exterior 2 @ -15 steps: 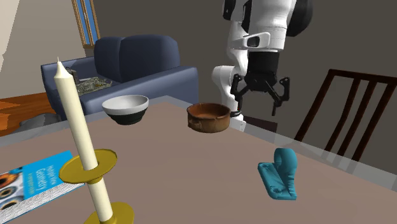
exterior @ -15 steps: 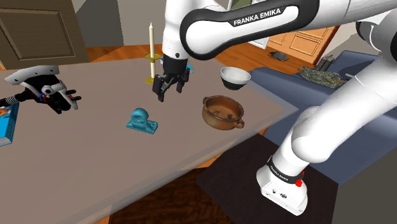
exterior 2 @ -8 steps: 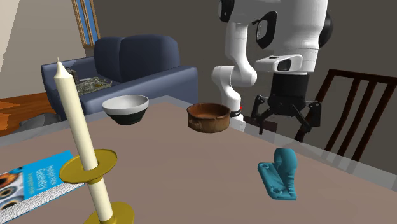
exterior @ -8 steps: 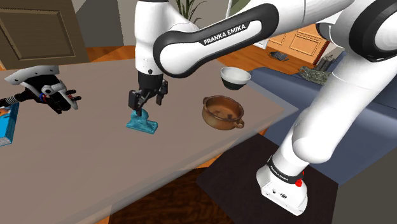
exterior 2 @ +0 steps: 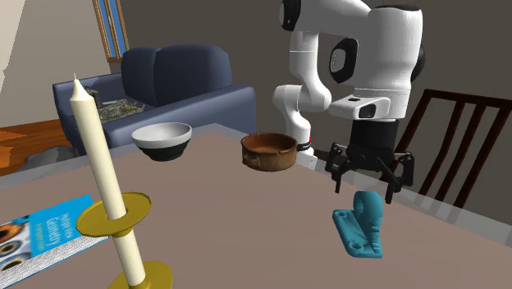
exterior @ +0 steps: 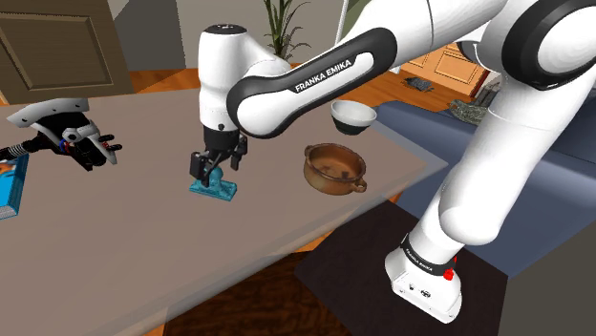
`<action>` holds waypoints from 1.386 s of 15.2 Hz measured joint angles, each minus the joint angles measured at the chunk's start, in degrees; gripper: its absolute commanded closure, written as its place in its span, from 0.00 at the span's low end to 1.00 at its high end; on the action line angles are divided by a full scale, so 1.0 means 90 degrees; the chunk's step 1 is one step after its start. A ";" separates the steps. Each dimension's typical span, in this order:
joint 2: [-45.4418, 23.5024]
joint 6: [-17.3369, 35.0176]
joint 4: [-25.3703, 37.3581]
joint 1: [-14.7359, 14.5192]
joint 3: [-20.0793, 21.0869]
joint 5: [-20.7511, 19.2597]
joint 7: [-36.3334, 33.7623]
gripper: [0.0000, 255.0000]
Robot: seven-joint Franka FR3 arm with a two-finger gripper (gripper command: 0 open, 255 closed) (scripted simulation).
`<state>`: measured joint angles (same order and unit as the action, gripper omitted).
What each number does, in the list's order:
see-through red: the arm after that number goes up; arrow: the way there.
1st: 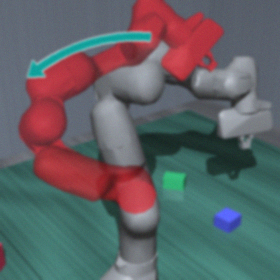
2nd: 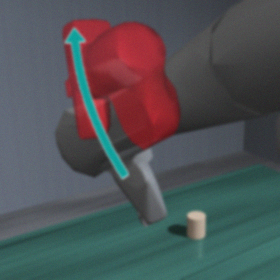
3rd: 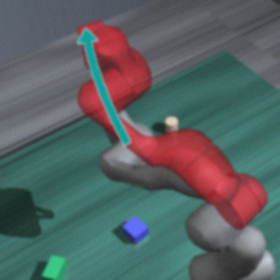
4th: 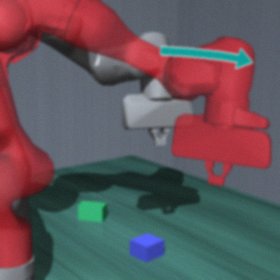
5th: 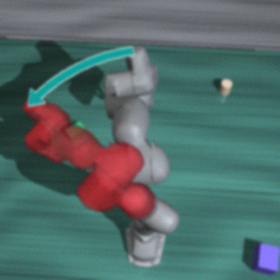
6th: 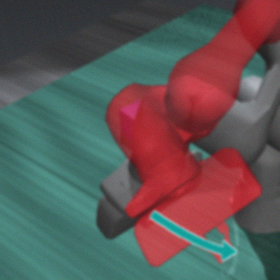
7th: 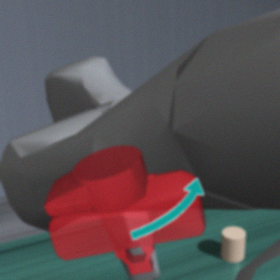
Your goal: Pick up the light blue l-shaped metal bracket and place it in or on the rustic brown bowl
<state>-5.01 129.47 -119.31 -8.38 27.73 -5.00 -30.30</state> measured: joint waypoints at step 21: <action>0.0093 -0.0177 0.0100 0.0008 0.0008 0.0067 0.0047 1.00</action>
<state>-4.17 127.88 -118.41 -8.31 27.80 -4.40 -29.88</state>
